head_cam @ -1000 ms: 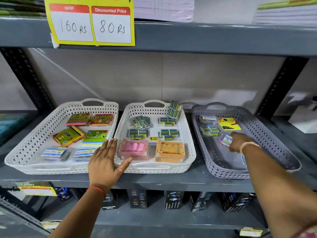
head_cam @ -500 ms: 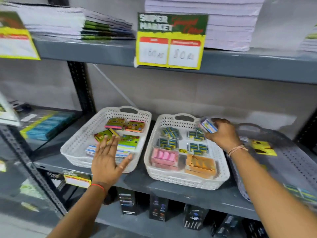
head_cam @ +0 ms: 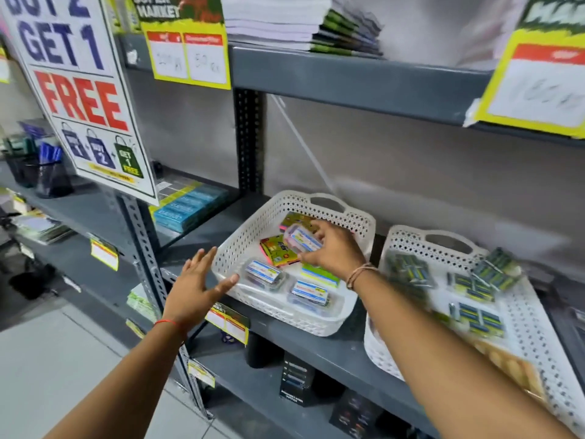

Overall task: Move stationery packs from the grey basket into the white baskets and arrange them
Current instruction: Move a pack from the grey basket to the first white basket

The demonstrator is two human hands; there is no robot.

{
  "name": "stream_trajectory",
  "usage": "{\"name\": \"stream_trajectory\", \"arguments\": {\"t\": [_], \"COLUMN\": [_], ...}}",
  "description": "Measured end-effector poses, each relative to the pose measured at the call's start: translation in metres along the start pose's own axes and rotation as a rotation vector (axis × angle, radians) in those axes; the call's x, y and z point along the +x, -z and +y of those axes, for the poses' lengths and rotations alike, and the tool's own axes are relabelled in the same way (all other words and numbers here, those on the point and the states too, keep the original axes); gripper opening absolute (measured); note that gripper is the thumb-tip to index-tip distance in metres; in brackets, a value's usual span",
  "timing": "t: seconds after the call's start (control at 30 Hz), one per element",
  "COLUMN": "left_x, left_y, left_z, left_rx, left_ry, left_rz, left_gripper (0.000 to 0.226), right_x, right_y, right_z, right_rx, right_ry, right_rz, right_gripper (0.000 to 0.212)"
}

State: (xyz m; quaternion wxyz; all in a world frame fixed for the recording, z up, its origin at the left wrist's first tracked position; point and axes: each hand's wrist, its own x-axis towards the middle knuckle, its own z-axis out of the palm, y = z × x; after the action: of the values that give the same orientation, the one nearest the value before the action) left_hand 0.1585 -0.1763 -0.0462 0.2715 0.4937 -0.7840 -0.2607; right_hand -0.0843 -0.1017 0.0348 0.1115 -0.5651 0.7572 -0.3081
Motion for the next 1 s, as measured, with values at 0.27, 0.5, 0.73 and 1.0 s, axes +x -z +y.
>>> {"name": "stream_trajectory", "arguments": {"t": [0.27, 0.5, 0.73, 1.0], "left_x": [-0.001, -0.002, -0.007, -0.049], "left_y": [-0.005, -0.003, 0.004, -0.070], "left_z": [-0.005, -0.005, 0.018, 0.150], "left_rx": [-0.069, -0.034, 0.095, 0.071], "left_ry": [-0.011, -0.012, -0.143, -0.590], "left_rz": [0.054, 0.039, 0.097, 0.019], "left_gripper": [0.089, 0.092, 0.110, 0.094], "right_x": [0.018, 0.014, -0.025, -0.094], "right_y": [-0.069, -0.076, -0.053, 0.053], "right_z": [-0.022, -0.014, -0.002, 0.071], "right_rx": [-0.214, -0.190, -0.003, -0.111], "right_ry": [0.067, 0.035, 0.077, 0.030], "right_rz": [-0.182, -0.218, -0.116, 0.250], "right_gripper": [0.067, 0.084, 0.105, 0.075]}}
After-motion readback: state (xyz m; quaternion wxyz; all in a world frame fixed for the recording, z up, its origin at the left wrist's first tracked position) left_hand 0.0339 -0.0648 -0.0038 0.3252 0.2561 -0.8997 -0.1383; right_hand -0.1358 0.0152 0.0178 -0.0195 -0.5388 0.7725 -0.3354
